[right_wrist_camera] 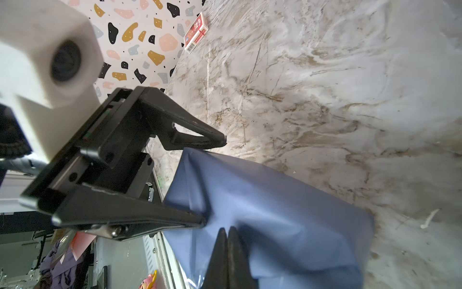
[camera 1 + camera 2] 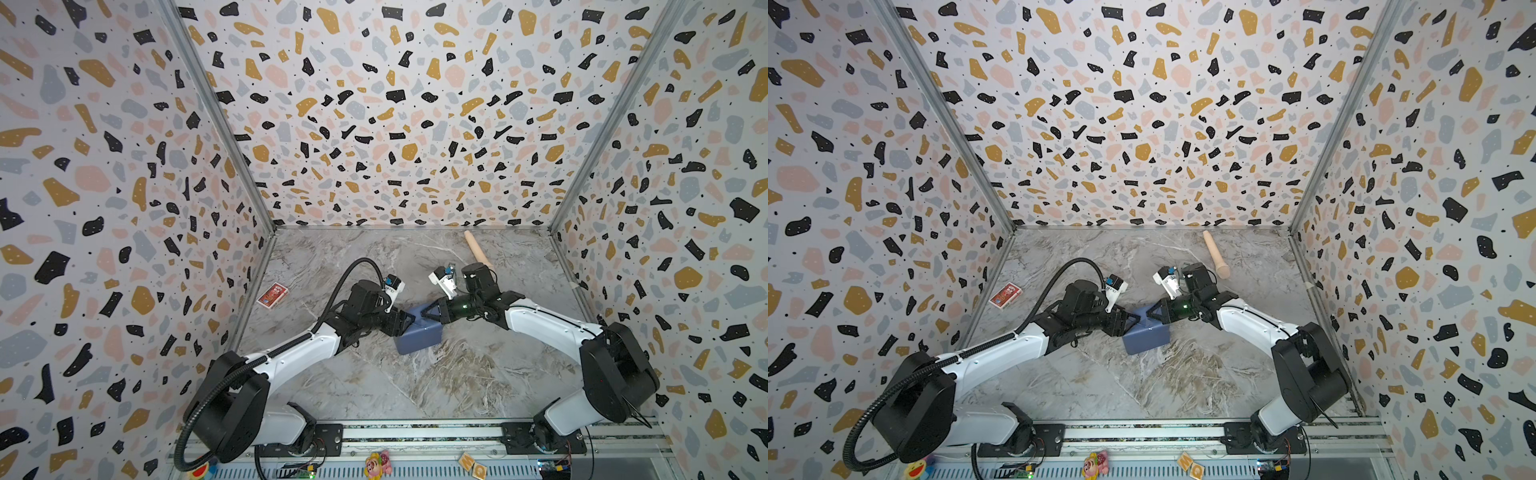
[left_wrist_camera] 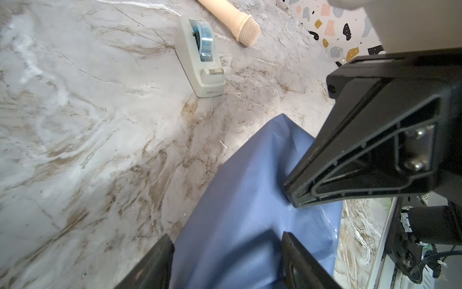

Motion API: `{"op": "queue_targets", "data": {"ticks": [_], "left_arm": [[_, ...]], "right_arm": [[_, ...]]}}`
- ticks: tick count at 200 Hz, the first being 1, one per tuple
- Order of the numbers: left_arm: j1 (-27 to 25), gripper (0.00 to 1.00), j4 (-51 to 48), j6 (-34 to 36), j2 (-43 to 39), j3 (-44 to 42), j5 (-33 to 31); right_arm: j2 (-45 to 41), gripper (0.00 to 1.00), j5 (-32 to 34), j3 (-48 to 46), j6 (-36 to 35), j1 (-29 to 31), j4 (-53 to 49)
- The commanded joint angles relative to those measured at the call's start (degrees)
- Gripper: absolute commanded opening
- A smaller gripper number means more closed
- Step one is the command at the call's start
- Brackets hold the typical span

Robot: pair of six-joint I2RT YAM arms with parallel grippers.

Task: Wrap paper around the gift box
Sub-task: 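Press tape onto the seam with the right gripper while the left holds the box, then release the tape and draw the right gripper back from the box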

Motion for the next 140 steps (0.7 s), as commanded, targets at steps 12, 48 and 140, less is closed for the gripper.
{"op": "queue_targets", "data": {"ticks": [12,48,140], "left_arm": [[-0.35,0.69,-4.93,1.27,0.1,-1.9,0.02],[-0.35,0.68,-4.81,1.28,0.3,-1.7,0.07],[-0.35,0.79,-0.05,-3.35,-2.25,1.06,-0.45]], "right_arm": [[1.61,0.0,2.78,2.75,2.07,-1.09,0.28],[0.75,0.0,1.16,4.32,3.18,-2.92,0.5],[-20.88,0.09,11.65,-9.58,-6.28,-1.61,-5.1]]}}
